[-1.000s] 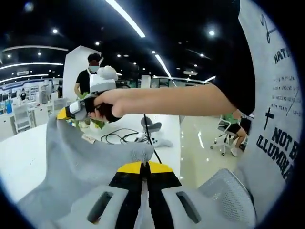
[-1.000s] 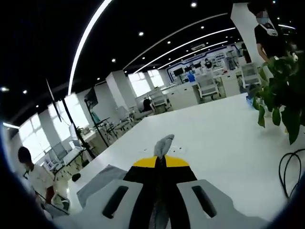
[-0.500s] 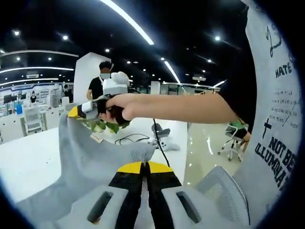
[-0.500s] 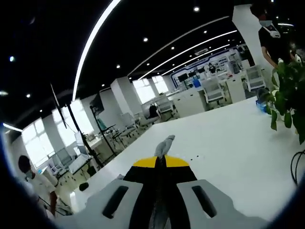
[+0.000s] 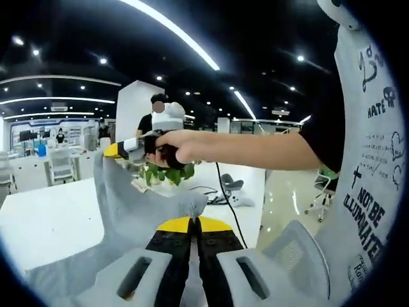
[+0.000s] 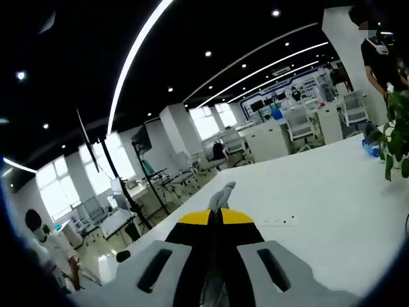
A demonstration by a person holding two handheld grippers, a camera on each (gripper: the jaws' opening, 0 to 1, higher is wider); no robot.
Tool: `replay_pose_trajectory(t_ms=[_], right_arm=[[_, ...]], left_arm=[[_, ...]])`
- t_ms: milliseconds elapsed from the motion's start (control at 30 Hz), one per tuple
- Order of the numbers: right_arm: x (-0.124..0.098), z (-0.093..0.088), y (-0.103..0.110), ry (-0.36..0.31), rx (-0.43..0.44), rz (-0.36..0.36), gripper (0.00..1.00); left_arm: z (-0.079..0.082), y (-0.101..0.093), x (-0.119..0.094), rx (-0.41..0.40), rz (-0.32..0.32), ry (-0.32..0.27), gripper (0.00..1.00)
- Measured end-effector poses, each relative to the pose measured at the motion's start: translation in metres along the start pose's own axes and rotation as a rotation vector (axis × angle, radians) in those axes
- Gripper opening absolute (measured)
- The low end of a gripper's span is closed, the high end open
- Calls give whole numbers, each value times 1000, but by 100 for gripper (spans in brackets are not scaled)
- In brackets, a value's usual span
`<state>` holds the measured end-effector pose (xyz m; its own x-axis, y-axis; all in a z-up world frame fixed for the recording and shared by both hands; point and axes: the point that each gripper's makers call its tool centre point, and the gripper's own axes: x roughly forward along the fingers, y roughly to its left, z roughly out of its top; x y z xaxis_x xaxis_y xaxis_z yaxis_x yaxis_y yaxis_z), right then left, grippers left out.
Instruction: Fold the towel on the table until its edges align and the towel forms a compact rectangular stack.
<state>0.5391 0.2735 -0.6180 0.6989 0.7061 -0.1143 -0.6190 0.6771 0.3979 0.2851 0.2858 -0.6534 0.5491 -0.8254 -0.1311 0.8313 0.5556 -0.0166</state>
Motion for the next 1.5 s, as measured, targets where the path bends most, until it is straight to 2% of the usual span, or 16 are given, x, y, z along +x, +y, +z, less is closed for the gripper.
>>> replay_pose_trajectory(t_ms=[367, 767, 1133, 1500], right_arm=[[25, -1, 42, 5, -14, 43, 1], [46, -10, 77, 15, -21, 83, 1], [73, -18, 103, 31, -23, 123, 1], [89, -33, 115, 62, -26, 141, 1]], left_arm=[[3, 25, -44, 6, 77, -19, 2], [1, 37, -73, -1, 124, -27, 2], [-3, 54, -100, -24, 178, -41, 2], [-17, 66, -117, -65, 226, -38, 3]])
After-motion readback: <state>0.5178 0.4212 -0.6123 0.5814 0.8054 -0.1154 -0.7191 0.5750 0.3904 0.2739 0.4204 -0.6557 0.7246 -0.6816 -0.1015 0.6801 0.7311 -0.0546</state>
